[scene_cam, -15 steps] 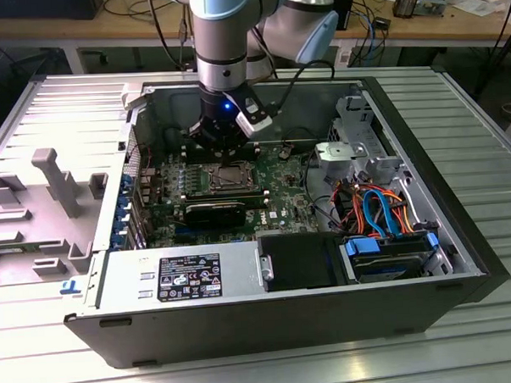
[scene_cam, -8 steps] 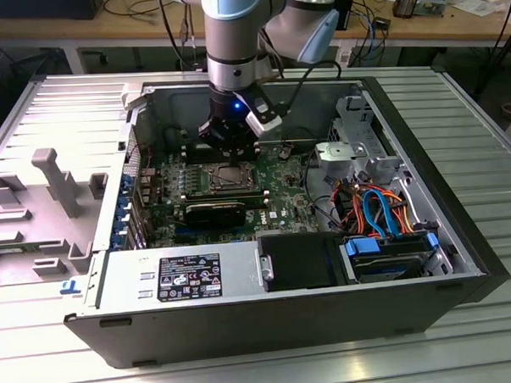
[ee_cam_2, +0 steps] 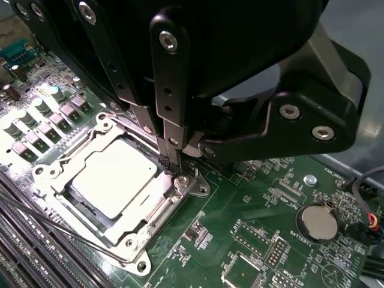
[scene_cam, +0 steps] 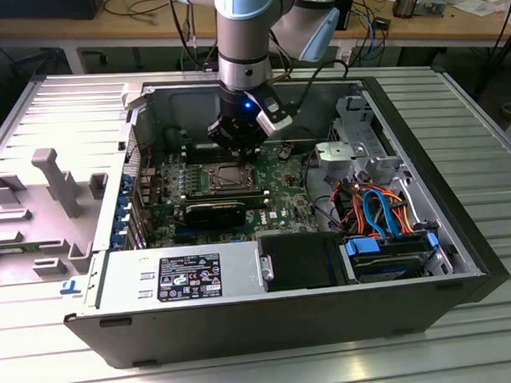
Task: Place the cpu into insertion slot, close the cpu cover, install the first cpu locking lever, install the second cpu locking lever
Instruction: 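Install the first cpu locking lever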
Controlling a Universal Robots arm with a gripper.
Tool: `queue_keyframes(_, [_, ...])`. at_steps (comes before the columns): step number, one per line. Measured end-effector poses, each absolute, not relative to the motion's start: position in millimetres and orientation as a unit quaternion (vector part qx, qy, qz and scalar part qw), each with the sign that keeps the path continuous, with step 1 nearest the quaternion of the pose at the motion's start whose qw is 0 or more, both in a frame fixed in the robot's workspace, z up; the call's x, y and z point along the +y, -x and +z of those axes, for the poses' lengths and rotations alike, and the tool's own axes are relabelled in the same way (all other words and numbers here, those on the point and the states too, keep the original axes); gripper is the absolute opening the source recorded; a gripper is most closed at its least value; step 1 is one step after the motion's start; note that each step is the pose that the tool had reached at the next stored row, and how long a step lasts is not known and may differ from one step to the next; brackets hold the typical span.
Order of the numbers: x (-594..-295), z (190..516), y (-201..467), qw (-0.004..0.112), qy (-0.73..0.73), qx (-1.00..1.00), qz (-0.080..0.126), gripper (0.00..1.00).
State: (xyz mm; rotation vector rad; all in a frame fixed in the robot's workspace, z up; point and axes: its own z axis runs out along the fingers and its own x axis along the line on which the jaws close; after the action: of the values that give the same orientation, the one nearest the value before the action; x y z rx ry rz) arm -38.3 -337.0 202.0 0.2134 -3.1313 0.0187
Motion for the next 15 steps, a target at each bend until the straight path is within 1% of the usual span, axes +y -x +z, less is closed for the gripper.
queue_keyframes(5, [-332, 208, 38, 0.0, -0.068, -0.998, 0.005, 0.11])
queue_keyframes(8, [-332, 219, 38, 0.0, -0.068, -0.998, 0.006, 0.11])
queue_keyframes(15, [-332, 219, 65, -0.004, -0.068, -0.998, 0.006, 0.11])
